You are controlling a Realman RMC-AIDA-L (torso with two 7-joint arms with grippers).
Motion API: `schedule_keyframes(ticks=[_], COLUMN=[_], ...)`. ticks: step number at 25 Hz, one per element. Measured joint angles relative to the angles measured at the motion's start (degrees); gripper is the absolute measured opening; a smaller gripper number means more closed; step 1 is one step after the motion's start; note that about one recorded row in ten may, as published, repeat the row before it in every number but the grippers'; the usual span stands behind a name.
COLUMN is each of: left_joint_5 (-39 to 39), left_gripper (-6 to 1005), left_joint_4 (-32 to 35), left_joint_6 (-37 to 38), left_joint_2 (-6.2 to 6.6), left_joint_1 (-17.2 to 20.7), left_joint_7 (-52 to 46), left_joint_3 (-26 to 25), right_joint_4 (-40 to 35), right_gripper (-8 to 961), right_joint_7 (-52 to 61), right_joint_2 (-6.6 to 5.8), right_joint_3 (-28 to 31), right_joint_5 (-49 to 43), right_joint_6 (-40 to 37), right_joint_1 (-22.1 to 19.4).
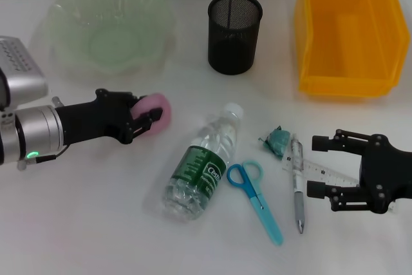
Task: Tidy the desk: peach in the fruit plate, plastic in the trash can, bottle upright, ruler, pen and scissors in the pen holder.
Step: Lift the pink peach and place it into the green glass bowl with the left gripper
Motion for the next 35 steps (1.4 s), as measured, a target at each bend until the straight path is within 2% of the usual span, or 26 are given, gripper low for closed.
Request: schedule_keyframes(ticks=[1, 2, 5, 9, 11, 15, 19, 21, 23, 24, 30, 35], left_joint_5=[-2.70, -2.70, -9.29, -18.83, -22.65, -24.63, -24.63, -26.42, -26.42, -27.54, -29.30, -29.10], left_gripper=[331, 321, 290, 247, 222, 183, 156, 143, 132, 126, 162, 361], left_joint_4=[1.57, 1.57, 3.83, 4.62, 4.19, 2.47, 2.47, -3.45, -3.45, -4.42, -5.17, -4.93], left_joint_6=[3.18, 3.18, 6.33, 4.57, 0.56, -7.20, -7.20, -21.96, -21.96, -25.78, -25.91, -20.42], left_joint_2=[0.05, 0.05, 0.23, 0.38, 0.41, 0.13, 0.13, 0.15, 0.15, -0.04, -0.05, 0.34], left_joint_1=[0.66, 0.66, 2.00, 2.41, 1.67, -1.52, -1.52, -7.60, -7.60, -8.83, -9.07, -7.82], left_joint_7=[0.32, 0.32, 2.28, 4.79, 5.39, 5.51, 5.51, 7.37, 7.37, 8.30, 9.18, 8.58], left_joint_3=[0.00, 0.00, -0.08, -0.63, -0.50, -0.41, -0.41, -0.76, -0.76, -0.71, 0.02, 0.02], right_joint_4=[0.00, 0.00, 0.00, 0.00, 0.00, 0.00, 0.06, 0.08, 0.08, 0.09, 0.09, 0.09], right_gripper=[835, 835, 835, 834, 834, 834, 834, 834, 834, 834, 834, 833], right_joint_7=[0.00, 0.00, 0.00, 0.00, 0.00, 0.00, 0.00, 0.43, 0.63, 0.78, 0.90, 0.92], right_joint_2=[0.00, 0.00, 0.00, 0.02, 0.04, 0.06, 0.11, 0.16, 0.17, 0.18, 0.18, 0.18], right_joint_3=[0.00, 0.00, 0.00, 0.00, 0.00, -0.01, -0.10, -0.10, -0.10, -0.09, -0.09, 0.22], right_joint_5=[0.00, 0.00, 0.00, 0.00, 0.00, 0.00, 0.00, 0.00, 0.00, 0.00, 0.00, 0.39], right_joint_6=[0.01, 0.01, 0.03, 0.04, 0.01, -0.01, -0.24, -0.34, -0.37, -0.39, -0.45, -0.23], right_joint_1=[-0.03, -0.03, 0.10, 0.36, 0.45, 0.47, 0.69, 1.10, 1.23, 1.33, 1.49, 1.47])
